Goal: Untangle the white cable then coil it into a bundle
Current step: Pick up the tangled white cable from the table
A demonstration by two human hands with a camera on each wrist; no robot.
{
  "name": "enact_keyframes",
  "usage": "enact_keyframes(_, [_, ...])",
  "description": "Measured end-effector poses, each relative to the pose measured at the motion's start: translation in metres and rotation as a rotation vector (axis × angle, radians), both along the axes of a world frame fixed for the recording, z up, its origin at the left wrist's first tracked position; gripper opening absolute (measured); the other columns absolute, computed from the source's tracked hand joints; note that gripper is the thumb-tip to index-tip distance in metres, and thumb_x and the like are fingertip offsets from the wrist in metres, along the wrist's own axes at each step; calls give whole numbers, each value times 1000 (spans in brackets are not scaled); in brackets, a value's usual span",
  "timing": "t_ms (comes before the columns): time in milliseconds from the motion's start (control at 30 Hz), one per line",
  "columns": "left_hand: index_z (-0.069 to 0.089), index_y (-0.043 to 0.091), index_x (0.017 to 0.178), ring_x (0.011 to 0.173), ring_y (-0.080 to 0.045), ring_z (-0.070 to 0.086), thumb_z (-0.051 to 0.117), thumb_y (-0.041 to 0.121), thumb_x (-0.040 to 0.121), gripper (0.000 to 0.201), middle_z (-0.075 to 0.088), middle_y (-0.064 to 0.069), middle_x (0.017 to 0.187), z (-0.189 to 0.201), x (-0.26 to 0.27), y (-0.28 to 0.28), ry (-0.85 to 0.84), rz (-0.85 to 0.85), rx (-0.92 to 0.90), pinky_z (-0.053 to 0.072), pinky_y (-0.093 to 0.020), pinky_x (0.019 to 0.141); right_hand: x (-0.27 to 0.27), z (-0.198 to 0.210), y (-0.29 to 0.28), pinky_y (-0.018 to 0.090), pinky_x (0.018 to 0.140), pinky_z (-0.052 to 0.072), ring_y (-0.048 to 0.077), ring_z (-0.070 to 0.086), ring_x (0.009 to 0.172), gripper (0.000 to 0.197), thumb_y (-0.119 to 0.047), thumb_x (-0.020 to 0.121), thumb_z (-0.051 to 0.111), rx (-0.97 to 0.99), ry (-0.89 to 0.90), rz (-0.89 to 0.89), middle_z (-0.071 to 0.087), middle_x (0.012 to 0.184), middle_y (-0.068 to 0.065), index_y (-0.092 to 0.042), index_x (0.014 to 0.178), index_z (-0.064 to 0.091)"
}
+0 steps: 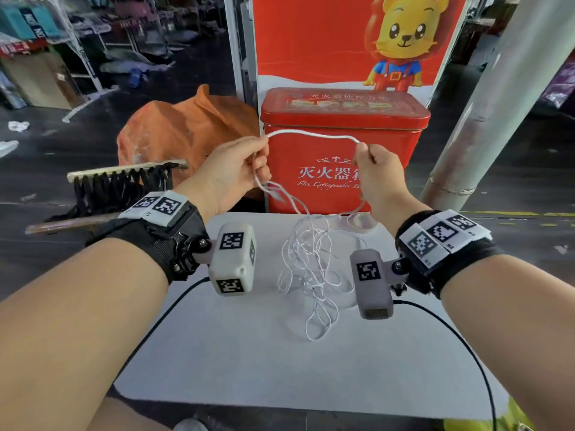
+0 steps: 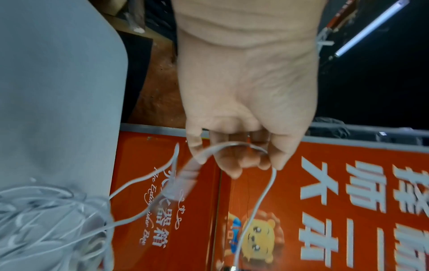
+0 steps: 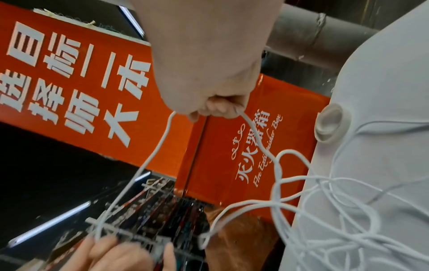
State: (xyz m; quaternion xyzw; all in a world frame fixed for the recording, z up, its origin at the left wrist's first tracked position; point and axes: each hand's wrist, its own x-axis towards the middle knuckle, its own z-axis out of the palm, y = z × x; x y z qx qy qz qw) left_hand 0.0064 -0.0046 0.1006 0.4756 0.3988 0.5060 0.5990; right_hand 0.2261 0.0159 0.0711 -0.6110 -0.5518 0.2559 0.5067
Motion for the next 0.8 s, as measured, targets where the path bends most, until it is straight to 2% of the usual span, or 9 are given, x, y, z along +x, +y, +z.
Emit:
enact_keyframes(67, [45,17,71,52,-11,46,44,21,100,29,43,4,53,0,-6,2,-52,14,-29,49,-32,75,7,-1,3,31,52,39,19,39,55,34,-37,97,39,-59,62,-88,38,59,-1,-12,75,49])
enact_keyframes(133, [43,19,71,44,-8,38,42,28,101,32,36,6,50,1,-12,4,-112,33,-39,50,-23,57,11,-2,3,23,44,36,17,37,49,35,-40,95,43,-148,92,-61,38,58,-1,-12,74,49])
enact_keyframes(233, [45,21,72,36,-3,22,37,42,100,36,25,8,47,4,-19,8,-175,87,-68,23,-14,33,9,-4,0,25,45,36,16,36,48,30,-33,97,45,-224,42,118,37,57,-1,-16,75,57])
enact_keyframes(333, [46,18,72,35,-3,21,33,51,98,43,27,8,48,9,-14,6,-212,-24,-140,17,-15,30,2,-6,-1,25,46,33,16,34,50,25,-12,96,41,-249,-31,244,40,59,1,-17,94,65])
enact_keyframes(433, [47,15,70,44,-6,38,35,43,100,43,48,4,57,13,2,0,-184,-105,-93,30,-16,41,-12,-8,-7,24,46,34,15,40,48,33,2,92,38,-285,-108,413,52,63,3,-15,106,64])
enact_keyframes(533, [54,13,76,50,-8,45,40,34,100,35,62,-1,74,11,18,-3,94,-88,26,34,-19,45,-25,-2,-15,24,57,51,9,55,53,20,-1,94,46,-212,-78,484,64,71,2,-12,88,62])
enact_keyframes(600, [57,11,82,40,-4,34,44,30,100,29,53,3,64,2,24,-6,416,-37,104,24,-17,38,-27,5,-14,29,72,51,12,59,70,17,-3,94,49,-117,-151,449,69,80,1,-13,87,60])
enact_keyframes(667, [59,11,92,33,-4,26,52,37,96,27,41,11,45,-10,27,-10,610,-18,109,22,-16,37,-27,11,-14,29,72,53,13,59,70,20,-2,93,52,-54,-140,458,69,87,7,-16,82,61])
enact_keyframes(800, [65,11,101,39,-10,27,62,36,89,27,38,10,40,-24,35,-17,644,-151,100,23,-19,38,-28,19,-19,24,67,58,13,63,65,12,2,88,60,-52,138,552,66,78,10,-8,85,67])
